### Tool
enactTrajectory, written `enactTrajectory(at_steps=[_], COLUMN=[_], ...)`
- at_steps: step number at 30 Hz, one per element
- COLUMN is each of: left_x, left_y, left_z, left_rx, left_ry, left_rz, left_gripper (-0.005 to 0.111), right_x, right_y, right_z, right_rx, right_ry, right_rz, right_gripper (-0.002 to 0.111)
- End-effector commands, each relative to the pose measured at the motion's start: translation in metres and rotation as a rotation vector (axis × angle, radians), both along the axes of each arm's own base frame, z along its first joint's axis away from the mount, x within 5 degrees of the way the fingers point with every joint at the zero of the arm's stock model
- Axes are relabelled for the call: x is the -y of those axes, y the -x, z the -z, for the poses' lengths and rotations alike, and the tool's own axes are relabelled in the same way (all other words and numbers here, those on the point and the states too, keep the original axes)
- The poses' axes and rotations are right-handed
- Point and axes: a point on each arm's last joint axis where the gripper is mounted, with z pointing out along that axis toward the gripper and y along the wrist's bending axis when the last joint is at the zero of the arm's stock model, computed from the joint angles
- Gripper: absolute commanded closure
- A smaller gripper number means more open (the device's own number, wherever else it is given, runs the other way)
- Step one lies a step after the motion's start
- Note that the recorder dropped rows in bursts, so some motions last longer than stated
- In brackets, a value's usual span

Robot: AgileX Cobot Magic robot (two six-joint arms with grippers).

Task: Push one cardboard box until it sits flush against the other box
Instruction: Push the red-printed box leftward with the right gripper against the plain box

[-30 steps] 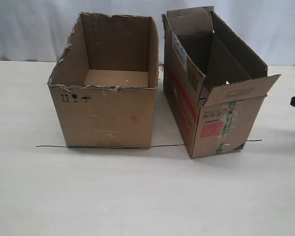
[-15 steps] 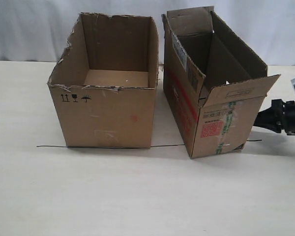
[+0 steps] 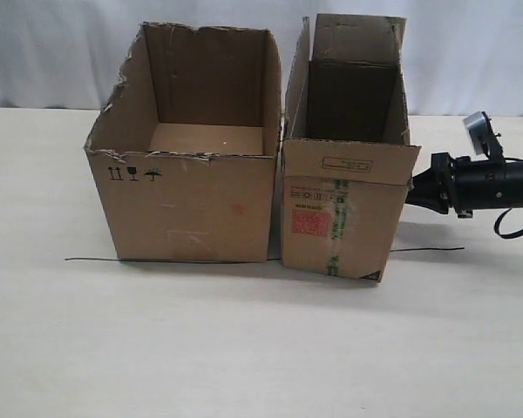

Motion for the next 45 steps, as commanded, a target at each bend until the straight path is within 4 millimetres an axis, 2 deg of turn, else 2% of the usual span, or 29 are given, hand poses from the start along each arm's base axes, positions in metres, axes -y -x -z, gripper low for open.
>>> enactTrajectory(at_steps=[1,5,12,17,21,25,45], left_x=[0.0,0.0,0.0,0.0,0.0,0.0,0.001], left_y=[0.0,0.0,0.0,0.0,0.0,0.0,0.0], left_z=[0.001,0.001,0.0,0.0,0.0,0.0,0.001], left_rx=[0.003,0.003,0.009,0.009,0.009,0.009,0.003], left_ry=[0.002,0.002,-0.002,-0.002,-0.002,-0.002,0.006], left_rz=[0.008,0.008,0.008,0.008,0.008,0.008,0.008], left_gripper=[0.107,0.107,0.107,0.107,0.107,0.107,0.107], right_x=[0.0,0.002,-0.001,-0.004,-0.015,-0.037,-0.036], right_y=[-0.003,-0.007,-0.006,-0.009,-0.015,-0.028,-0.032], right_z=[0.0,0.0,0.018,0.022,0.018,0.006,0.007], right_rx=[0.004,0.014,-0.019,-0.01,0.024,0.045,0.06], right_ry=[0.003,0.014,-0.072,-0.096,-0.099,-0.097,-0.06], right_rz=[0.021,0.059,0.058,0.079,0.061,0.033,0.053], right_gripper=[0.103,0.103,0.103,0.103,0.103,0.103,0.103])
